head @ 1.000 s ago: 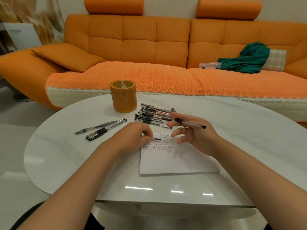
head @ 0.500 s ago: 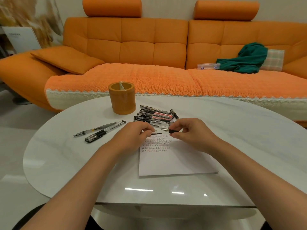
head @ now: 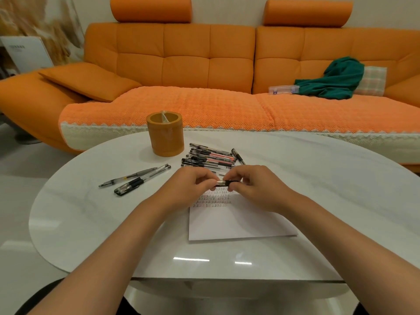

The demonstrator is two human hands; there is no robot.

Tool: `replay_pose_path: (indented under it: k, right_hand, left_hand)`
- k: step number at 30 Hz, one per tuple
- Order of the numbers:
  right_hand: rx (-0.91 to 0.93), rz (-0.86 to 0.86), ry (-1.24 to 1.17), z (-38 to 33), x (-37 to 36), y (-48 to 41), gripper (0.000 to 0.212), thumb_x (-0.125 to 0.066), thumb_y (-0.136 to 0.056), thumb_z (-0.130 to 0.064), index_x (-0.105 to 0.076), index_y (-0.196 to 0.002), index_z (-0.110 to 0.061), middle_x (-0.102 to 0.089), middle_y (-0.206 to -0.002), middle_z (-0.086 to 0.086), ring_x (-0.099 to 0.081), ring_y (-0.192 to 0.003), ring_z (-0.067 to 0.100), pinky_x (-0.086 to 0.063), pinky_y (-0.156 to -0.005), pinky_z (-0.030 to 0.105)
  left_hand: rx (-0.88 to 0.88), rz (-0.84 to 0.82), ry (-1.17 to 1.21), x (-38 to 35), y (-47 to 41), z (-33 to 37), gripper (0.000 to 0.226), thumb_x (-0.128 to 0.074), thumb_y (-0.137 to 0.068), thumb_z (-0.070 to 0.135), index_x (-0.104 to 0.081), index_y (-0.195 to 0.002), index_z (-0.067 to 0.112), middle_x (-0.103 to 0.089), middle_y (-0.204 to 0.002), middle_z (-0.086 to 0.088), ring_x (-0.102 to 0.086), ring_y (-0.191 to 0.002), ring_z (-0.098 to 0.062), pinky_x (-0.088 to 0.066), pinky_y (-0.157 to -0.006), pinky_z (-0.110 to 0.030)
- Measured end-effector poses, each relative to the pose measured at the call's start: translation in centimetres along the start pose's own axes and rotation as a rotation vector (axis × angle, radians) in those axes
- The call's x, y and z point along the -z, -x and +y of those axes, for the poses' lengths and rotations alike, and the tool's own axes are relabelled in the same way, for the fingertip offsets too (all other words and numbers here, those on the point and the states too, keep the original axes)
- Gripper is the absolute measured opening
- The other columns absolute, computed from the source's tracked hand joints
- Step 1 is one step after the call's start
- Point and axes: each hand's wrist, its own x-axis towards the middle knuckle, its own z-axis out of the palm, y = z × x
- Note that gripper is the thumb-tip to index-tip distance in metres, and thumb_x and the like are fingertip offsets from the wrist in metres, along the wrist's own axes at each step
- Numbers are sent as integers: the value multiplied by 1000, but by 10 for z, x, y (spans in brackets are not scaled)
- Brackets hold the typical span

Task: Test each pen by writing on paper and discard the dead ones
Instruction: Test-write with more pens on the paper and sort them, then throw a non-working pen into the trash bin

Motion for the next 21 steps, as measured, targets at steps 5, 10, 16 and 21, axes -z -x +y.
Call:
replay_pose_path:
  k: [5, 10, 16, 21]
  right_hand:
    - [67, -18, 327, -9, -4, 3, 19, -46, -90, -40, -54, -76, -31, -56, -67, -6, -53, -65, 14, -48, -60, 41]
    - [65, 53, 481, -10, -9, 1, 66, -44, -79, -82, -42, -57, -19, -44, -50, -3, -41, -49, 16, -30, -49, 33]
    - [56, 132, 511, -11, -12, 1, 68, -24, -72, -79, -35, -50, -16, -27, -41, 3, -25, -45, 18, -21, -46, 32]
    - [50, 88, 466, -10, -1, 8, 64, -40, -83, -79, -47, -61, -20, -46, -50, -2, -39, -49, 14, -27, -49, 31]
  left_hand:
    - [82, 9, 269, -3, 0, 12, 7, -74, -89, 27, -77, -90, 20, -77, -80, 5, -71, -87, -21, -58, -86, -50]
    - [159, -28, 355, -6, 0, 17, 13, -76, -85, 23, -78, -80, 10, -73, -73, -12, -62, -69, -18, -53, -71, -42]
    - [207, -104, 372, -3, -1, 26, 17, -68, -89, 19, -80, -85, 7, -73, -77, -13, -66, -68, -10, -44, -59, -23]
    - [93, -70, 279, -5, 2, 31, 22, -62, -92, 23, -80, -81, 18, -72, -74, -3, -63, -68, -6, -43, -62, -23]
